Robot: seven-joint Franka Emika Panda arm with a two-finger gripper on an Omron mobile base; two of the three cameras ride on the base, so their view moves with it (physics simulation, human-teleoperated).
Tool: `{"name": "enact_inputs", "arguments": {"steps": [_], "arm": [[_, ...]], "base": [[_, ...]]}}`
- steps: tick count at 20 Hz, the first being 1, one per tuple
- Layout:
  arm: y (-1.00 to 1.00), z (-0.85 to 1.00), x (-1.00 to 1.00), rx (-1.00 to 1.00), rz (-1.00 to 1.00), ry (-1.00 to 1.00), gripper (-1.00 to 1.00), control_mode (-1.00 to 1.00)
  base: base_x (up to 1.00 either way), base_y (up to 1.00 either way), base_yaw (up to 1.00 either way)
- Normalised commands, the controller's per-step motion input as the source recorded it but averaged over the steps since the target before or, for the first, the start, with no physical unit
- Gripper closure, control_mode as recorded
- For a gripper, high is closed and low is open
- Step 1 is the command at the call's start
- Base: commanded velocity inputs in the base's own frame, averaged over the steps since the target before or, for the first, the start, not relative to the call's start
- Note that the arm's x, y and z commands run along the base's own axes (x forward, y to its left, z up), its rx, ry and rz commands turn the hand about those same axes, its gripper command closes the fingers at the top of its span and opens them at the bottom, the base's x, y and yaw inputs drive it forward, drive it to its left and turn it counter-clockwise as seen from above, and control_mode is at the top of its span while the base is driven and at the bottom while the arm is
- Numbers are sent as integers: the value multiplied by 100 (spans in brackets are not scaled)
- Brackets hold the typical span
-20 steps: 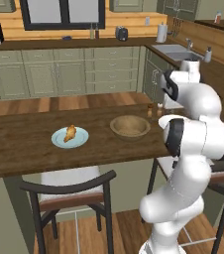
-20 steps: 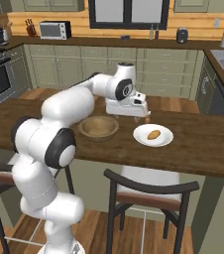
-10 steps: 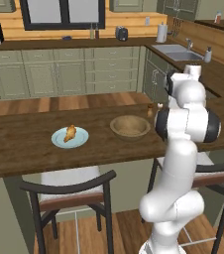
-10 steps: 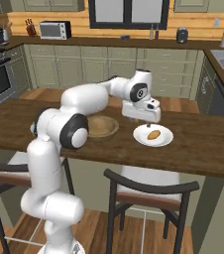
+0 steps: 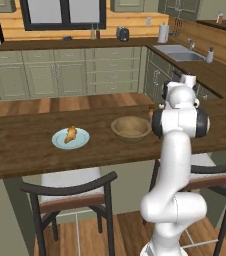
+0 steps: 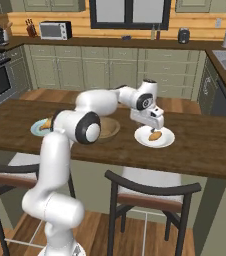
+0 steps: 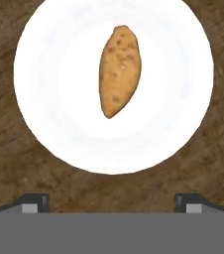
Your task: Pick the chicken drumstick and potato from their plates and place them in the bowl. Then put the bowl in the fridge.
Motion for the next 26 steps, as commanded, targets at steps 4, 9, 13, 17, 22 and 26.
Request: {"name": "enact_inputs", "arguments": {"steps": [4,9,13,17,22,26], "arm": [[-29,-20,51,-4,-5,0,-100,-100],[-29,-28,34,-3,0,0,-100,-100],[-13,-26,36,0,0,0,-100,-100],[0,-43,1,0,0,0,-100,-100],[0,-39,0,-2,0,0,-100,-100],[0,-30,7,-3,0,0,-100,-100]], "base": [[0,0,0],[0,0,0],[0,0,0],[0,0,0],[0,0,0],[0,0,0]]}}
